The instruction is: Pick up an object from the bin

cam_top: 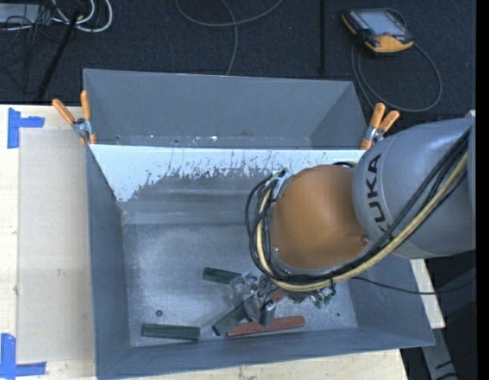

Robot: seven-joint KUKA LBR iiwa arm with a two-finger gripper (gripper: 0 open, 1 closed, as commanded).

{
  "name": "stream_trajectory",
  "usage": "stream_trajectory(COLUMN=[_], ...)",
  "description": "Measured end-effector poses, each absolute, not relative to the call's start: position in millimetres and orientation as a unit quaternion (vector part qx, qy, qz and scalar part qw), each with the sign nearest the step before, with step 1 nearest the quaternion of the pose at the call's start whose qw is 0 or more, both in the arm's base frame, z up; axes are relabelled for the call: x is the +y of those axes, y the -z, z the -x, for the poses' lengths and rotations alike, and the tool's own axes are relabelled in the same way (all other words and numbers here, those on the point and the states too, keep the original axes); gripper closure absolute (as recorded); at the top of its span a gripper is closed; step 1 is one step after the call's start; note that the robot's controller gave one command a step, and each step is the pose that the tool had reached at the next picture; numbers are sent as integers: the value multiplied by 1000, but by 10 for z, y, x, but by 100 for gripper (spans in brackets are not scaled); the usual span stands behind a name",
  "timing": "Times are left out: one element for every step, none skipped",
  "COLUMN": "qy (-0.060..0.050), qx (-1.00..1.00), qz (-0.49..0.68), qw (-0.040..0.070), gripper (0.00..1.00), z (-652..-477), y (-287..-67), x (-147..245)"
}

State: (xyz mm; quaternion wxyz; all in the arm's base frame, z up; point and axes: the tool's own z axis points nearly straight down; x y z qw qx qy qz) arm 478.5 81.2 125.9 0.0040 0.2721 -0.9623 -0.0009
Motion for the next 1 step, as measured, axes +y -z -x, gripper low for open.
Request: stream_trajectory(qy=[1], qx=[-978], qz=[-207], qw=[1], gripper=[100], z=[-4898], y=[-1799], x=[306])
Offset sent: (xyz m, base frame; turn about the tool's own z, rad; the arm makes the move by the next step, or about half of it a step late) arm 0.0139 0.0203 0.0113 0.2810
